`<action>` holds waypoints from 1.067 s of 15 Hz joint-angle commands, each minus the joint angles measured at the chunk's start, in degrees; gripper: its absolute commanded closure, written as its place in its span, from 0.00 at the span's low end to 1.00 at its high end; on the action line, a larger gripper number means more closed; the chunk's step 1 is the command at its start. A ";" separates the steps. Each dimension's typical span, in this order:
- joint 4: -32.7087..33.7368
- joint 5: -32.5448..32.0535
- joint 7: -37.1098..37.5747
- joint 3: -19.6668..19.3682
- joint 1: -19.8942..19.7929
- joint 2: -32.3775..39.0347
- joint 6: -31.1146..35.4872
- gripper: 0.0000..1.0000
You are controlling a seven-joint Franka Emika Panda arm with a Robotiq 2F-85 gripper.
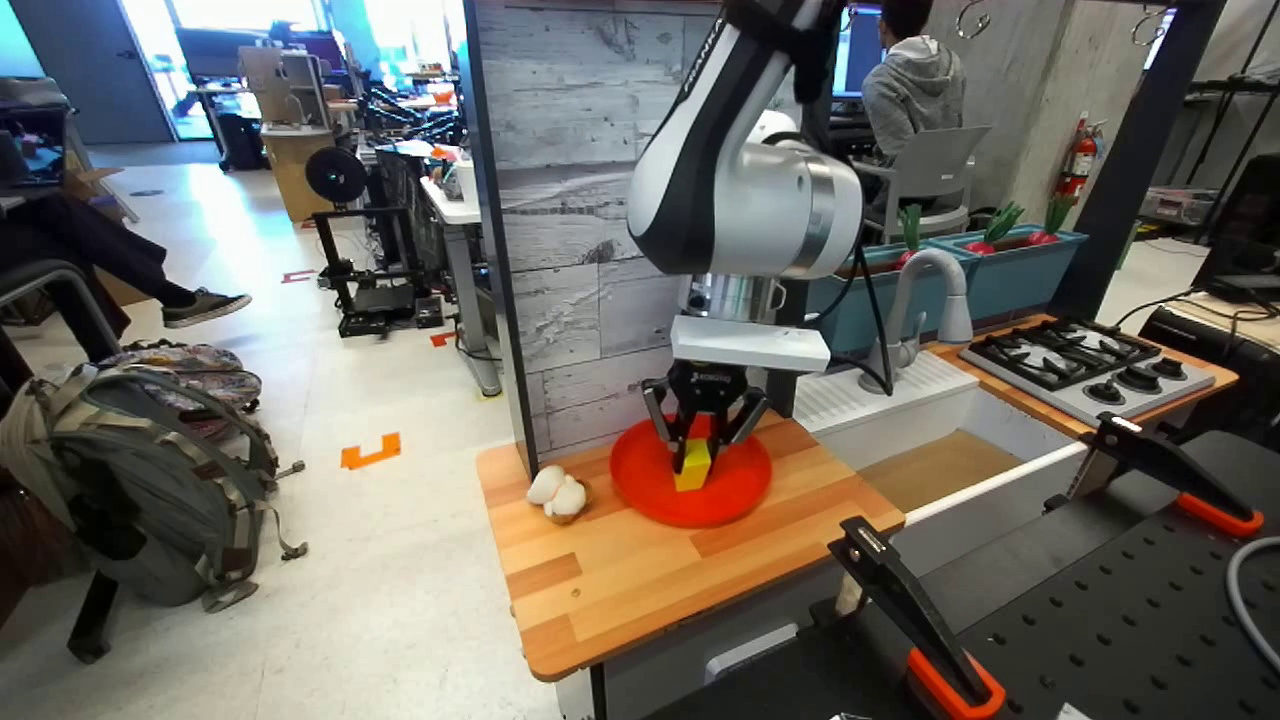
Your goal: Put the yellow block on the orange plate.
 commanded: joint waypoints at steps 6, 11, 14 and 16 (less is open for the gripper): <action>2.10 0.86 0.06 0.19 0.27 -0.58 -2.00 0.05; -10.62 1.12 -4.34 3.09 -0.23 -10.25 8.27 0.00; -19.02 0.44 -8.28 5.84 -1.13 -16.92 16.04 0.00; -13.34 0.24 -5.98 4.33 0.39 -12.56 13.50 0.00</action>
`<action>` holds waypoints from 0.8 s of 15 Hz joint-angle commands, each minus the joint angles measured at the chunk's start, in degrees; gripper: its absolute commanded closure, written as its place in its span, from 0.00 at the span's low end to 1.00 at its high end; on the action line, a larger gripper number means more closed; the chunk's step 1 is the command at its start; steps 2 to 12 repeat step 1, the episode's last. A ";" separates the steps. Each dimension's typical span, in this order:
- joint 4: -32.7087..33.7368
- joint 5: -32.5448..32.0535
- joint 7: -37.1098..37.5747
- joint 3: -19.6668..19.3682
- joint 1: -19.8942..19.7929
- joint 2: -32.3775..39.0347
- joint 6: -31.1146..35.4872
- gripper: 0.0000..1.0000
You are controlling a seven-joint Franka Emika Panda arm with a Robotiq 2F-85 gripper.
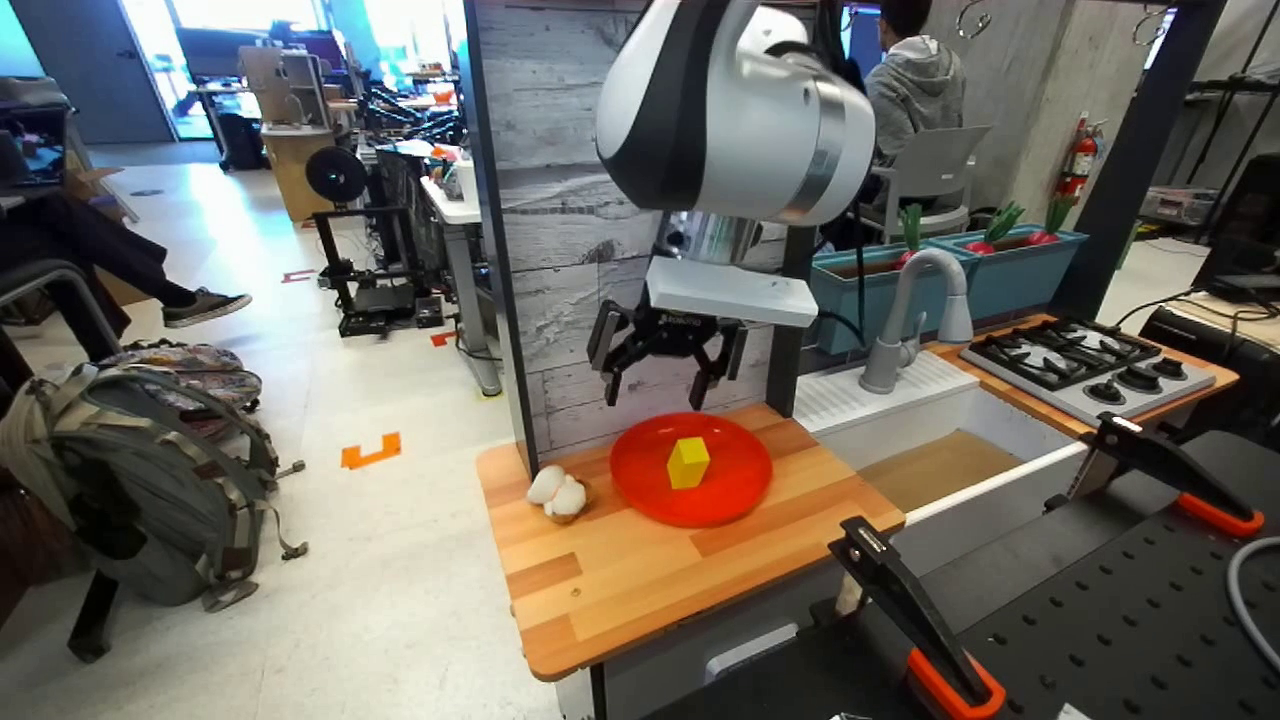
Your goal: Put the yellow block on the orange plate.
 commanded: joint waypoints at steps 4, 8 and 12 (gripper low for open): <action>-1.57 0.26 -0.37 0.07 0.29 -1.58 0.16 0.00; -1.57 0.26 -0.37 0.07 0.29 -1.58 0.16 0.00; -1.57 0.26 -0.37 0.07 0.29 -1.58 0.16 0.00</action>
